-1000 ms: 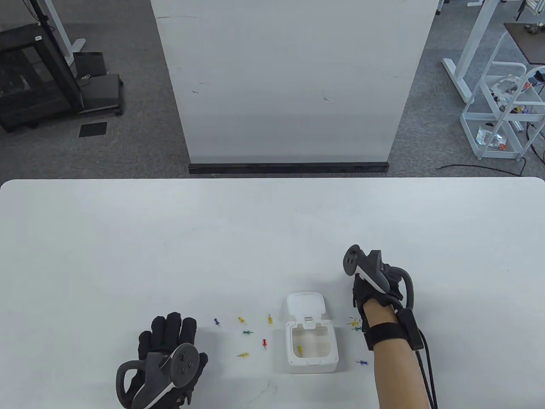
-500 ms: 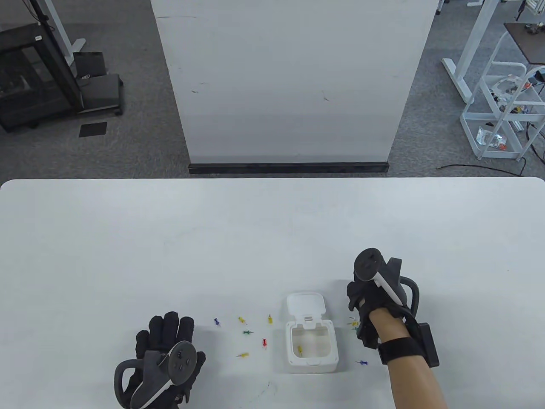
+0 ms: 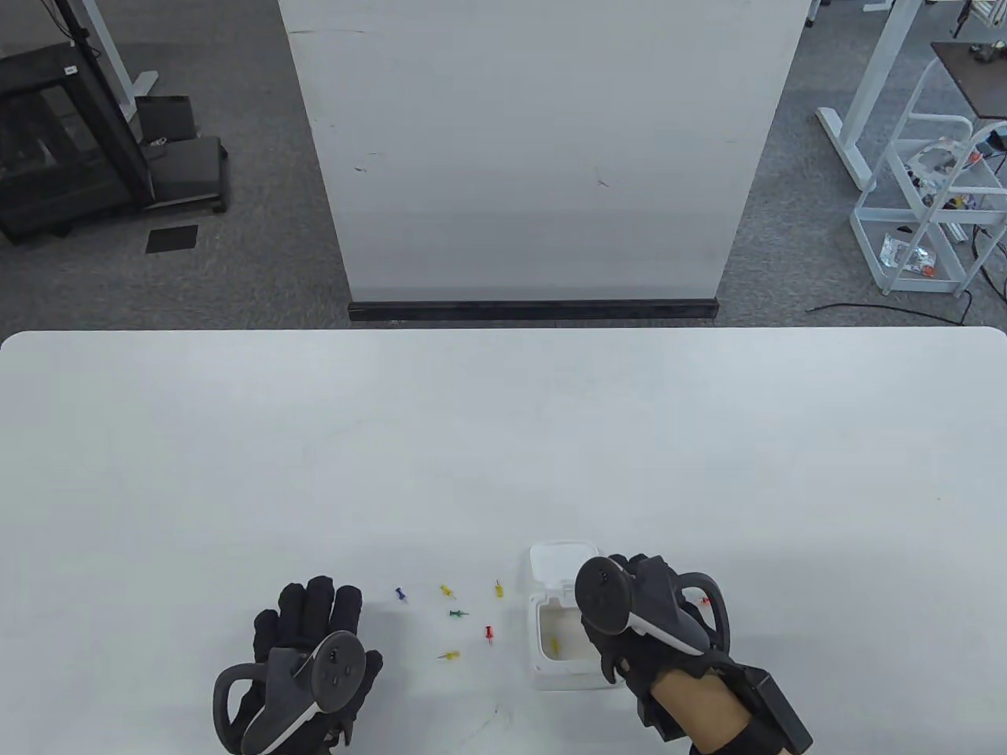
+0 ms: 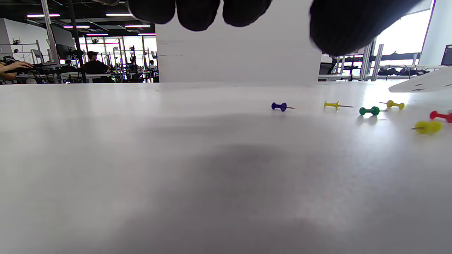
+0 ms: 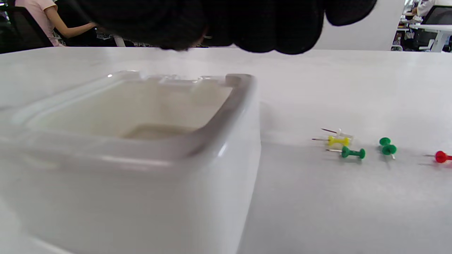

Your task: Press to open box and store push pins

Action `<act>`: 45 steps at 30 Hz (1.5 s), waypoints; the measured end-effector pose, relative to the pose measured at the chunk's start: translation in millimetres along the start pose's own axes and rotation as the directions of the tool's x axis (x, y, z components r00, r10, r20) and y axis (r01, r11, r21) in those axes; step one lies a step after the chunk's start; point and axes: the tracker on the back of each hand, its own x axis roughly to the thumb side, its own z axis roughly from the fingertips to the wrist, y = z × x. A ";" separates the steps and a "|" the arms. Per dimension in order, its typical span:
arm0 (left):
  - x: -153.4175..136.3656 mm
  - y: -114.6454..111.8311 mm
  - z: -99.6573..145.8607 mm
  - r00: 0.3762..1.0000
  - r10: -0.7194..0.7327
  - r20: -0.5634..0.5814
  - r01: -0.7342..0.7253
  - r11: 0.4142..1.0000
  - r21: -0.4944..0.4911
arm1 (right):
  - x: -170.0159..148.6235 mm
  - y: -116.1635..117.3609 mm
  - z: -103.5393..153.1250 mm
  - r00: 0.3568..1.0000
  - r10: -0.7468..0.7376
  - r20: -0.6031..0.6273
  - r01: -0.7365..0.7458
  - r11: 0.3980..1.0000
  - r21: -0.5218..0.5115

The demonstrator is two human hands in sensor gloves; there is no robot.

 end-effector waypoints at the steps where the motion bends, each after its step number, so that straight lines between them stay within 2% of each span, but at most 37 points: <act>1: -0.1 -0.1 0.2 1.000 0.001 -0.001 -0.001 1.000 0.000 | 3.9 2.3 2.1 1.000 0.026 0.016 -0.026 1.000 0.001; 11: -1.4 -0.4 0.4 1.000 0.014 0.000 -0.014 1.000 -0.008 | 17.6 11.4 7.7 0.996 0.083 0.046 -0.083 0.996 0.016; 17: -1.9 -0.6 0.1 1.000 0.019 0.004 -0.019 1.000 -0.012 | 11.5 9.8 9.7 0.999 0.028 0.045 -0.029 0.999 0.020; 20: -2.0 -0.7 0.0 1.000 0.024 0.006 -0.024 1.000 -0.015 | 1.6 5.0 11.2 1.000 -0.003 0.030 0.003 1.000 0.017; 23: -2.7 -0.7 -0.2 1.000 0.031 0.007 -0.030 0.999 -0.016 | -14.4 -4.1 13.1 0.999 -0.038 -0.015 0.038 0.999 -0.030; 25: -3.1 -0.6 -0.2 0.999 0.032 0.006 -0.032 0.999 -0.016 | -31.3 -10.4 12.3 0.995 -0.071 -0.068 0.066 0.996 -0.067; 28: -3.3 -0.5 -0.1 0.999 0.033 0.005 -0.033 0.999 -0.016 | -57.7 -12.2 9.9 0.982 -0.102 -0.160 0.092 0.993 -0.071; 32: -3.8 -0.5 -0.3 0.999 0.037 0.005 -0.037 0.999 -0.018 | -93.4 -2.5 9.3 0.948 -0.116 -0.296 0.107 0.993 -0.047; 34: -3.8 -0.8 -0.7 0.999 0.038 0.006 -0.038 0.999 -0.022 | -109.1 8.4 9.1 0.934 -0.087 -0.346 0.095 0.995 0.007; 37: -3.3 -1.1 -0.9 0.999 0.034 0.007 -0.034 0.999 -0.028 | -126.1 25.9 8.1 0.919 -0.055 -0.389 0.072 0.997 0.029; 45: -2.8 -1.3 -1.4 1.000 0.030 0.007 -0.030 0.999 -0.032 | -131.2 48.5 -3.9 0.912 -0.043 -0.408 0.086 0.992 0.088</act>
